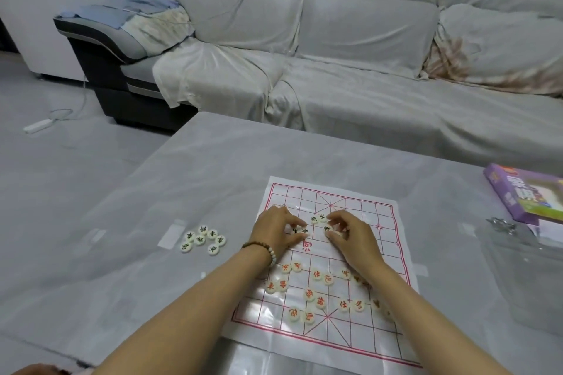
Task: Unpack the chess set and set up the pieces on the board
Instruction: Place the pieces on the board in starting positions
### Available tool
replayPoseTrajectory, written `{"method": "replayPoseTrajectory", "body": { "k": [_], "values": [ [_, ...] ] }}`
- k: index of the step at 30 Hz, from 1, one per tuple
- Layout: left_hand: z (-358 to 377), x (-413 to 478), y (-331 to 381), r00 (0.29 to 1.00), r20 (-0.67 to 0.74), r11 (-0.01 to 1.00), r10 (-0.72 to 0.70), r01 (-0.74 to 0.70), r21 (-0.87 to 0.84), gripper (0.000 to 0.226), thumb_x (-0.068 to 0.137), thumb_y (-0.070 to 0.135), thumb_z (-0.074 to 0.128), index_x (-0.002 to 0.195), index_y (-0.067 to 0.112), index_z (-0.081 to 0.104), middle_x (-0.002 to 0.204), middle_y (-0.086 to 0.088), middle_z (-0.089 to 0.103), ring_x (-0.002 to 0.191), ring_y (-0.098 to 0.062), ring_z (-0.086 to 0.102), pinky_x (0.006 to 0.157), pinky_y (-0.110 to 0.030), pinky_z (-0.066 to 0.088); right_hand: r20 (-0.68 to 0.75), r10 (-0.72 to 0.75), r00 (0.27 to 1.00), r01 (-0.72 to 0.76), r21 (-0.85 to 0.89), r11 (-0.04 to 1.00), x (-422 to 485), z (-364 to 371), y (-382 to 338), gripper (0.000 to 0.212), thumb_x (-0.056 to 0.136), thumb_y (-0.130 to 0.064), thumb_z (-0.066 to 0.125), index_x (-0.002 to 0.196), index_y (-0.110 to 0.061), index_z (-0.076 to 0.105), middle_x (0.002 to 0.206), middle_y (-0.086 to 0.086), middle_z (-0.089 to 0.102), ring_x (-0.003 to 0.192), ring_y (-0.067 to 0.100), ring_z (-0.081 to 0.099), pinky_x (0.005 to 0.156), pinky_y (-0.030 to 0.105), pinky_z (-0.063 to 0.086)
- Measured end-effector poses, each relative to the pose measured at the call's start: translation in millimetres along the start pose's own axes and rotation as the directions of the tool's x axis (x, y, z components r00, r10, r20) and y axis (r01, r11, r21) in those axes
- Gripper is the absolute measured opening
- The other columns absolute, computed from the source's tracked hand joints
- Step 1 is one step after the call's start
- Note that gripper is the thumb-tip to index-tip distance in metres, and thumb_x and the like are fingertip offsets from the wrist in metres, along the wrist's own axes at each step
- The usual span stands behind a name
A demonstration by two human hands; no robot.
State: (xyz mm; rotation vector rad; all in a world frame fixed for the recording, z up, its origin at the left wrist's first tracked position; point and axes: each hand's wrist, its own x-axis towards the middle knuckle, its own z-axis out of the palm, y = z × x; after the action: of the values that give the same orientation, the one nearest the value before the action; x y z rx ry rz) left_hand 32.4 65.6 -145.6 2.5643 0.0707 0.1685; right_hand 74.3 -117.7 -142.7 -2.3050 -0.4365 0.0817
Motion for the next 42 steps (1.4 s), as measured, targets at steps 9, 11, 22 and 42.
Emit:
{"method": "replayPoseTrajectory", "body": {
  "k": [9, 11, 22, 42],
  "values": [
    [-75.5, -65.5, -80.8, 0.97, -0.226, 0.988, -0.095, 0.064, -0.139, 0.022, 0.087, 0.032, 0.061, 0.107, 0.023, 0.065, 0.106, 0.004, 0.062, 0.1, -0.013, 0.052, 0.092, -0.029, 0.041, 0.277, -0.305, 0.911, 0.301, 0.056, 0.952, -59.7, 43.7, -80.6, 0.027, 0.085, -0.037, 0.066, 0.111, -0.031, 0.061, 0.109, -0.018, 0.056, 0.097, 0.0, 0.052, 0.083, 0.016, 0.041],
    [-85.8, -88.9, -109.0, 0.946, -0.275, 0.976, -0.173, 0.127, -0.178, 0.013, 0.087, 0.028, 0.061, 0.1, 0.028, 0.065, 0.1, 0.004, 0.062, 0.095, -0.016, 0.053, 0.088, -0.032, 0.042, 0.399, -0.383, 0.833, 0.387, 0.075, 0.919, -73.9, 67.0, -98.9, 0.039, 0.082, -0.041, 0.068, 0.119, -0.031, 0.058, 0.118, -0.017, 0.054, 0.101, 0.0, 0.052, 0.086, 0.017, 0.041],
    [-75.1, -139.7, -136.8, 0.902, -0.364, 0.963, -0.233, 0.161, -0.218, 0.025, 0.079, 0.031, 0.068, 0.101, 0.018, 0.067, 0.096, 0.006, 0.062, 0.094, -0.017, 0.057, 0.084, -0.017, 0.034, 0.257, -0.299, 0.919, 0.285, 0.091, 0.954, -71.3, 127.0, -128.5, 0.018, 0.081, -0.02, 0.07, 0.099, -0.022, 0.07, 0.081, -0.013, 0.056, 0.076, 0.005, 0.05, 0.072, 0.018, 0.037],
    [-71.2, -108.4, -135.4, 0.953, -0.273, 0.99, -0.132, 0.114, -0.081, 0.025, 0.085, 0.035, 0.063, 0.11, 0.036, 0.065, 0.097, 0.009, 0.058, 0.097, -0.012, 0.047, 0.08, -0.024, 0.029, 0.186, -0.321, 0.929, 0.328, -0.011, 0.945, -16.4, 139.6, -120.4, 0.025, 0.081, -0.031, 0.072, 0.104, -0.023, 0.071, 0.09, -0.005, 0.058, 0.086, 0.01, 0.049, 0.078, 0.026, 0.044]
  ]
}}
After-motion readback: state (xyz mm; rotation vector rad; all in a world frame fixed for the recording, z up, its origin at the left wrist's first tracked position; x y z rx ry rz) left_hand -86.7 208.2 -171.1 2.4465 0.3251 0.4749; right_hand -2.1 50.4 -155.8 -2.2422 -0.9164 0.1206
